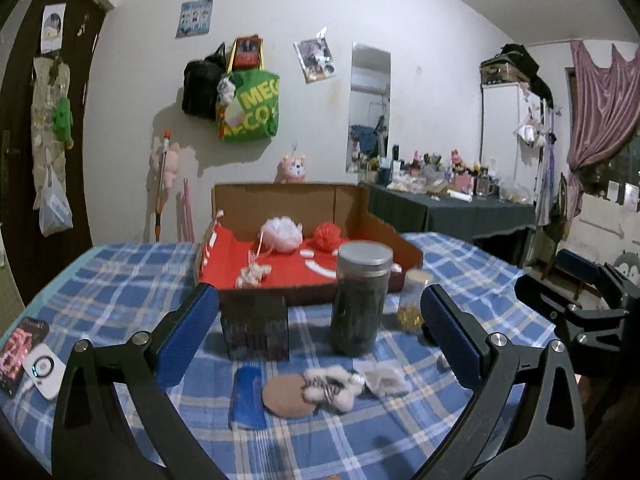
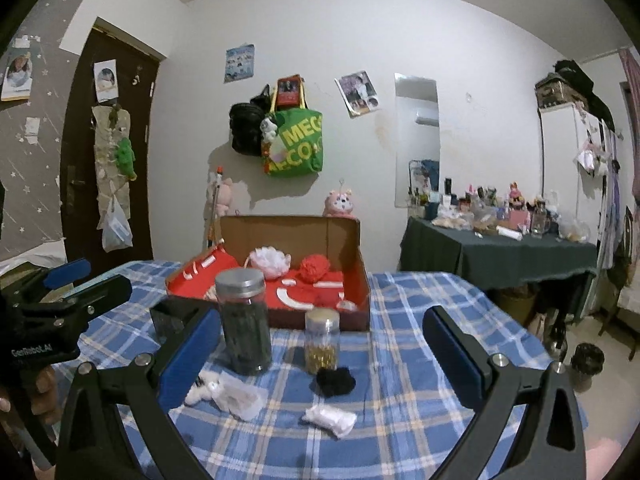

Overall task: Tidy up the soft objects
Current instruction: 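Withdraw both tools from the box toward the table items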

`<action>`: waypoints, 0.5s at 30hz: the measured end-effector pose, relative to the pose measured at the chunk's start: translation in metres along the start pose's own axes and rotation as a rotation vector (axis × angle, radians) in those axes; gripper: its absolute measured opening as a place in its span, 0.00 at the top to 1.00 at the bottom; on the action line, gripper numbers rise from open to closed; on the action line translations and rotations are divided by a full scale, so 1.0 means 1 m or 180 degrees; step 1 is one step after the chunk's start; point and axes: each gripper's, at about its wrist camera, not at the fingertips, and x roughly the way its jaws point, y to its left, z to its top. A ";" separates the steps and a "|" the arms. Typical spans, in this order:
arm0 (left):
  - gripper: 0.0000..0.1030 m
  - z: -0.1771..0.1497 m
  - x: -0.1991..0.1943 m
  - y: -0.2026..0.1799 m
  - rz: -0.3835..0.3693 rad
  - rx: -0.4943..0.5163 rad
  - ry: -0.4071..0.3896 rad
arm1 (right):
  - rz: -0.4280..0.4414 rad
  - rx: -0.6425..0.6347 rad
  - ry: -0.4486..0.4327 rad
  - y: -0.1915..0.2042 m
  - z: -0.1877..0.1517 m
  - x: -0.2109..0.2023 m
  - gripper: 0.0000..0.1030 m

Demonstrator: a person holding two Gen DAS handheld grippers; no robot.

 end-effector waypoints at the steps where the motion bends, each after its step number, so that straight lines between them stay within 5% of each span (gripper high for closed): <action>1: 0.00 -0.004 0.002 0.001 -0.0001 -0.0020 0.0035 | -0.0009 0.0006 0.0018 0.000 -0.004 0.001 0.00; 15: 0.00 -0.045 0.039 0.008 -0.0009 -0.0123 0.0563 | -0.0049 0.0154 0.0520 -0.004 -0.055 0.036 0.00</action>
